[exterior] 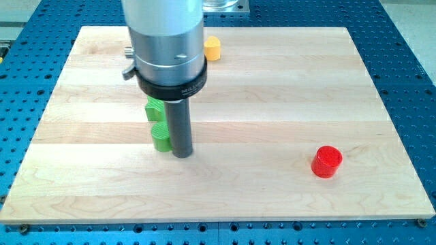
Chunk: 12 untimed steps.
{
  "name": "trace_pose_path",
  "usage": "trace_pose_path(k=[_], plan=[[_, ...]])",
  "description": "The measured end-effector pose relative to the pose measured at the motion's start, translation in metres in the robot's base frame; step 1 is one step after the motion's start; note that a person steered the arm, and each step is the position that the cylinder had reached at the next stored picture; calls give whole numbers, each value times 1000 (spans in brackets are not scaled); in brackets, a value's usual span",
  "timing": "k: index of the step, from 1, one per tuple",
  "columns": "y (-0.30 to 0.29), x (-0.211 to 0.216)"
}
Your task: Place the red circle below the green circle
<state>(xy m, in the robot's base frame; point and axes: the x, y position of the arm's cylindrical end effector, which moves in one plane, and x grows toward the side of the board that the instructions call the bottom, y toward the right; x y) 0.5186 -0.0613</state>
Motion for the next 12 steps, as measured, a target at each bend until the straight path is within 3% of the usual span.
trace_pose_path(k=[4,5,7,8,9,11,12], plan=[[-14,0],[38,-3],[273,-6],[336,-3],[320,39],[177,50],[196,49]])
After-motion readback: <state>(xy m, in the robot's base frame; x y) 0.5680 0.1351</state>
